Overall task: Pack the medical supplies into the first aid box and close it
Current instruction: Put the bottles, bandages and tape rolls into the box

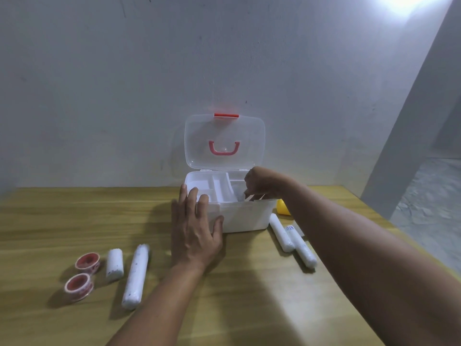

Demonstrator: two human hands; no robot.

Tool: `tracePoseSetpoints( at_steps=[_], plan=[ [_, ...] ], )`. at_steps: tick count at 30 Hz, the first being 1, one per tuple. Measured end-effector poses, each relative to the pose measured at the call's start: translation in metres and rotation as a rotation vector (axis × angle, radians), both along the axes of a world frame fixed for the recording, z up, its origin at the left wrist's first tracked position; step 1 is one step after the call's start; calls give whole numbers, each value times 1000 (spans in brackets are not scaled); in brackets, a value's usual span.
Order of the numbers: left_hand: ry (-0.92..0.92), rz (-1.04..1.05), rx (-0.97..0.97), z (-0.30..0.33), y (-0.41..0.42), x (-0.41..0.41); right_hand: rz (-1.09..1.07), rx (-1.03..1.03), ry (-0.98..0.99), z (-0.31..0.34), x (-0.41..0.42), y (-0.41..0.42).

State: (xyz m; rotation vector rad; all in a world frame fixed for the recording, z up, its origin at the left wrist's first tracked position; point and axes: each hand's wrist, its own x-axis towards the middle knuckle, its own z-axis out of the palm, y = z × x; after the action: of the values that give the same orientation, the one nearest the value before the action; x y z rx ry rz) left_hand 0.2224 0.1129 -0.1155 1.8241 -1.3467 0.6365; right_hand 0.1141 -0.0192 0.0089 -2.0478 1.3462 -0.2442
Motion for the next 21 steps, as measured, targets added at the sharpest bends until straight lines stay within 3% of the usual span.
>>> tracePoseSetpoints(
  at_steps=[5,7,12,14,17,21],
  plan=[
    [-64,41,-7,1,0,-3,-145,-208,-320,13,-29,-20],
    [-106,34,-27,0,0,-4,-199,-241,-322,18,-55,-29],
    [-137,29,-32,0,-1,-5,-161,-298,243,5,-114,-42],
    [-117,29,-15,1,-1,-5,-112,-247,378,-7,-124,-43],
    [-97,10,4,1,-1,-5,-78,-215,449,-25,-129,-45],
    [-88,-16,3,3,1,-5,-84,-287,402,-37,-127,-48]
  ],
)
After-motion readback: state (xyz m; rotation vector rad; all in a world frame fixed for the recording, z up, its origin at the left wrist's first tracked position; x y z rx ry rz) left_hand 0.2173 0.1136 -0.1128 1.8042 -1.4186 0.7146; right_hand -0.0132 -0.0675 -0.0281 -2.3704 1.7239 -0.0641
